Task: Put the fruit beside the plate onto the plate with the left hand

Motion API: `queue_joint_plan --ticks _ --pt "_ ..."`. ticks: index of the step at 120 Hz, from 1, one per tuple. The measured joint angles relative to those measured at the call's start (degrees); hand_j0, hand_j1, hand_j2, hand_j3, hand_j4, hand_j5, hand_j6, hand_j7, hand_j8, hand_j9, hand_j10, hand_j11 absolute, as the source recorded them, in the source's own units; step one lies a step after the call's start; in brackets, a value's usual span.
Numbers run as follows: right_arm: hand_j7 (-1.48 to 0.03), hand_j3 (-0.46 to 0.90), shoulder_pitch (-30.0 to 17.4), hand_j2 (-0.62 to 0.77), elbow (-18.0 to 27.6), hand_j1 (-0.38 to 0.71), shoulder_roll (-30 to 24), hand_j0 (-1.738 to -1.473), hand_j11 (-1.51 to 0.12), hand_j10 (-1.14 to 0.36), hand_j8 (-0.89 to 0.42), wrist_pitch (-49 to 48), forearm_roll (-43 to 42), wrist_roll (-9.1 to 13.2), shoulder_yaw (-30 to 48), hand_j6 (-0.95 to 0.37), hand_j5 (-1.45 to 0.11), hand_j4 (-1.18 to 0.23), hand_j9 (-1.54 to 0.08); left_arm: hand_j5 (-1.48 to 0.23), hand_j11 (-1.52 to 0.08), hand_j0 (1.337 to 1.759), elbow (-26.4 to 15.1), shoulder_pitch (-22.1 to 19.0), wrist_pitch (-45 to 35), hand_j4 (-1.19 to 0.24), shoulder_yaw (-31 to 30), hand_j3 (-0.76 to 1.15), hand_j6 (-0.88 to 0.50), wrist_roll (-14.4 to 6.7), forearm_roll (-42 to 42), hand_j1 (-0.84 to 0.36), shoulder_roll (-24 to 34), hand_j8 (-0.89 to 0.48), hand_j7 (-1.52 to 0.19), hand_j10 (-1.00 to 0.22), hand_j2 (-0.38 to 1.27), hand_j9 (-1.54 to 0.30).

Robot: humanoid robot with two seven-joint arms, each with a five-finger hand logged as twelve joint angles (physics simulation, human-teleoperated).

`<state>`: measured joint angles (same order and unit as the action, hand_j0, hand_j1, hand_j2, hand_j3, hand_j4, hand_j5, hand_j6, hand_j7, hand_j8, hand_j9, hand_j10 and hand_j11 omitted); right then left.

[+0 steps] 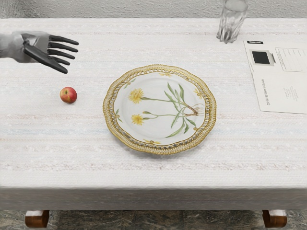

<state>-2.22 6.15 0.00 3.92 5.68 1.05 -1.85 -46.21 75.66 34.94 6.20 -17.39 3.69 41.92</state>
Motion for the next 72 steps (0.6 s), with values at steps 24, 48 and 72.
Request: queue_joint_plan --ticks 24,48,72 --pt "-0.04 0.00 -0.29 -0.01 0.00 -0.31 0.00 -1.656 -0.04 -0.03 -0.03 0.03 -0.04 0.26 -0.06 -0.03 -0.04 -0.03 -0.04 -0.32 -0.32 1.656 0.06 4.90 0.08 -0.25 -0.04 0.00 -0.25 -2.40 7.38 0.05 0.00 -0.25 -0.32 -0.25 0.05 -0.32" --pt "-0.04 0.00 -0.40 -0.01 0.01 -0.31 0.00 -1.657 -0.04 -0.03 -0.03 0.03 -0.05 0.42 -0.08 -0.03 -0.04 -0.03 -0.04 -0.32 -0.32 1.657 -0.57 10.11 0.07 -0.25 -0.58 0.00 -0.25 -7.69 38.09 0.05 -7.79 -0.25 -0.32 -0.25 0.05 -0.32" --pt "-0.04 0.00 -0.41 -0.01 0.01 -0.31 0.00 -1.658 -0.04 -0.03 -0.03 0.03 -0.05 0.47 -0.08 -0.03 -0.04 -0.03 -0.04 -0.32 -0.32 1.658 -7.49 12.98 -10.79 -0.25 -18.09 0.00 -0.25 -9.93 51.28 0.05 -13.10 -0.25 -0.32 -0.25 0.05 -0.32"
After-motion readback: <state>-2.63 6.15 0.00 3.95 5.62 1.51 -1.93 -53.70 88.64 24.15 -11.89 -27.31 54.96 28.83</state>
